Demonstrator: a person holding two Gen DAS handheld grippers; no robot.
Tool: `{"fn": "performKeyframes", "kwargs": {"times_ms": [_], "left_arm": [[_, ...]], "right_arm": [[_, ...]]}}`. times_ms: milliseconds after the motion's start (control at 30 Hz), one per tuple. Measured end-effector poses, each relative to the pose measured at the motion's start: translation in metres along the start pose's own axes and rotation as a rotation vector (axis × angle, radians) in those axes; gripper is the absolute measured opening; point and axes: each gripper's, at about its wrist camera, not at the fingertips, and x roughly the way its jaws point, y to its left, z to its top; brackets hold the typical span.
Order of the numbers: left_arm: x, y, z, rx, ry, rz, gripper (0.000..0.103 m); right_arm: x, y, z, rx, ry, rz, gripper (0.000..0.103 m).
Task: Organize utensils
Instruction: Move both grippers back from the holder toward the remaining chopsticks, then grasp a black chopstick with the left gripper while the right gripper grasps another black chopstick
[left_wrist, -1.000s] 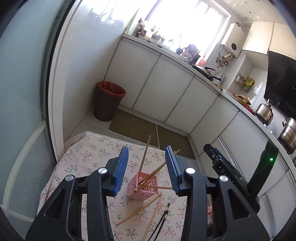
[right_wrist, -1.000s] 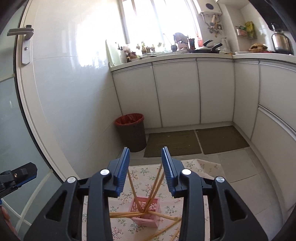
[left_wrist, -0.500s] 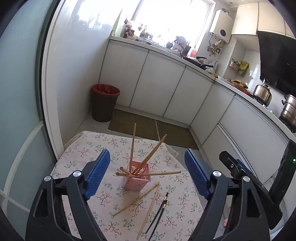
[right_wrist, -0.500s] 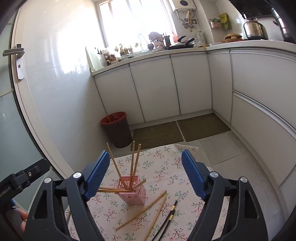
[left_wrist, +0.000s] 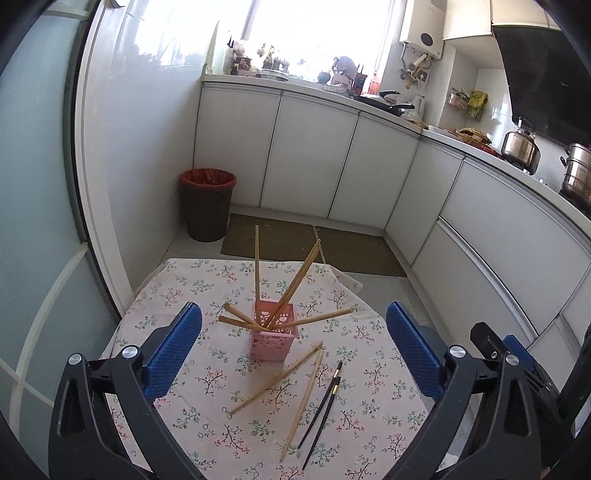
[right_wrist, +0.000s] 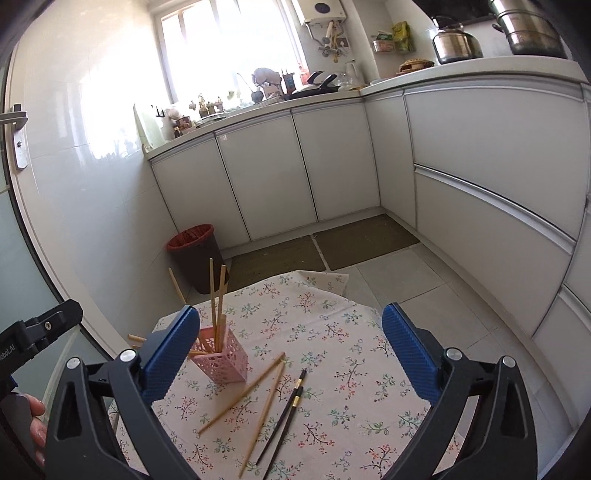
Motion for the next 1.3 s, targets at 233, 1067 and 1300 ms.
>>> {"fn": "performKeyframes", "kwargs": {"times_ms": [233, 1067, 1300], "left_arm": [[0.024, -0.015, -0.03, 0.071, 0.108, 0.026, 0.096], [0.241, -0.104, -0.138, 0.429, 0.657, -0.074, 0.034], [0.306, -0.115, -0.129, 0.414, 0.721, -0.018, 0.024]], "right_arm": [[0.005, -0.033, -0.025, 0.006, 0.067, -0.046, 0.096], [0.081, -0.175, -0.098, 0.494, 0.514, -0.105, 0.096], [0.083, -0.175, -0.098, 0.501, 0.53, -0.095, 0.096]]}}
